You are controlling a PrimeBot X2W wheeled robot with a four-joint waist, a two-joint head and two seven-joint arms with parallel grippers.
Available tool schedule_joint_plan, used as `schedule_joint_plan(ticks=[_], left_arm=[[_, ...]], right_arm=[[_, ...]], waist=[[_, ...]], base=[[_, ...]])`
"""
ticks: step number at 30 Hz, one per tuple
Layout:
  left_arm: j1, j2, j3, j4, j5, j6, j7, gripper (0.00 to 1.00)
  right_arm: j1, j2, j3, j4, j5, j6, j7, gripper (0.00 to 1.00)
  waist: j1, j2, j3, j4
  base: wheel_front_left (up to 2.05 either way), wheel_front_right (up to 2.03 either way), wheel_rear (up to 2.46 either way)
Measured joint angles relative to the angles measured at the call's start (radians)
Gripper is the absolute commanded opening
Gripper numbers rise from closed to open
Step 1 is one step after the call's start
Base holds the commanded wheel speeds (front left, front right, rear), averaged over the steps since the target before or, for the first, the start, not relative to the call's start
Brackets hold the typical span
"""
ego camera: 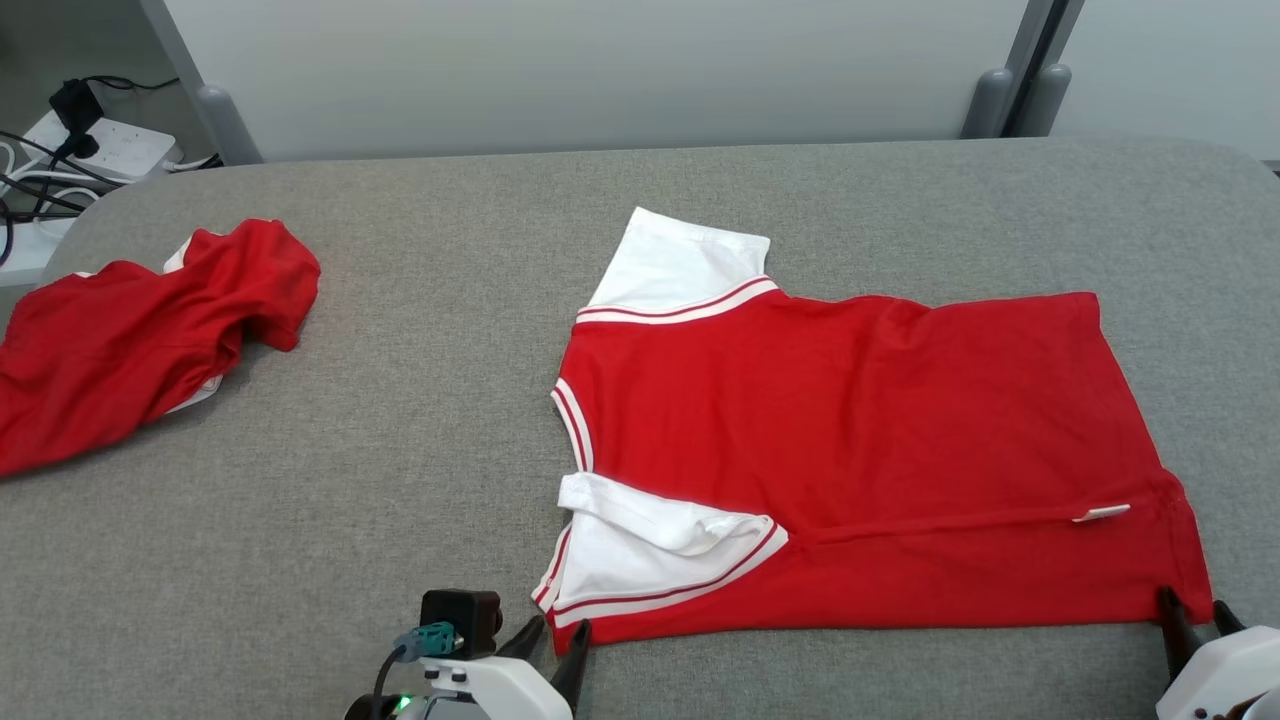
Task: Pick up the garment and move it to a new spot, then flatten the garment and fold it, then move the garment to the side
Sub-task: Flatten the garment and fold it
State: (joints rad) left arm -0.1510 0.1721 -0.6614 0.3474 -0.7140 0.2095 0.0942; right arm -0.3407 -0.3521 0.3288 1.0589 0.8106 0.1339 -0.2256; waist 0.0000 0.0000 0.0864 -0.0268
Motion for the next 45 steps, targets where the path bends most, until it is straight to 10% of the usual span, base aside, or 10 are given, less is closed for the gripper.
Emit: schedule_joint_plan(ticks=[12, 24, 45], left_arm=[[-0.001, -0.001, 0.070, -0.001, 0.026, 0.049, -0.177, 1.00], [0.002, -0.004, 0.195, -0.098, 0.058, 0.072, -0.342, 1.00], [0.151, -0.073, 0.364, -0.216, 0.343, -0.082, -0.346, 1.00]], right_arm=[[-0.031, -0.016, -0.121, -0.248, -0.209, 0.000, -0.022, 1.00], [0.085, 0.121, -0.227, -0.582, -0.408, 0.000, -0.023, 1.00], [0.310, 0.201, -0.280, -0.823, -0.478, 0.000, -0.023, 1.00]], waist=[[0.0000, 0.0000, -0.030, -0.008], [0.0001, 0.0000, -0.080, 0.014], [0.0001, 0.0000, -0.123, -0.010]], base=[[0.00, 0.00, 0.00], [0.00, 0.00, 0.00], [0.00, 0.00, 0.00]])
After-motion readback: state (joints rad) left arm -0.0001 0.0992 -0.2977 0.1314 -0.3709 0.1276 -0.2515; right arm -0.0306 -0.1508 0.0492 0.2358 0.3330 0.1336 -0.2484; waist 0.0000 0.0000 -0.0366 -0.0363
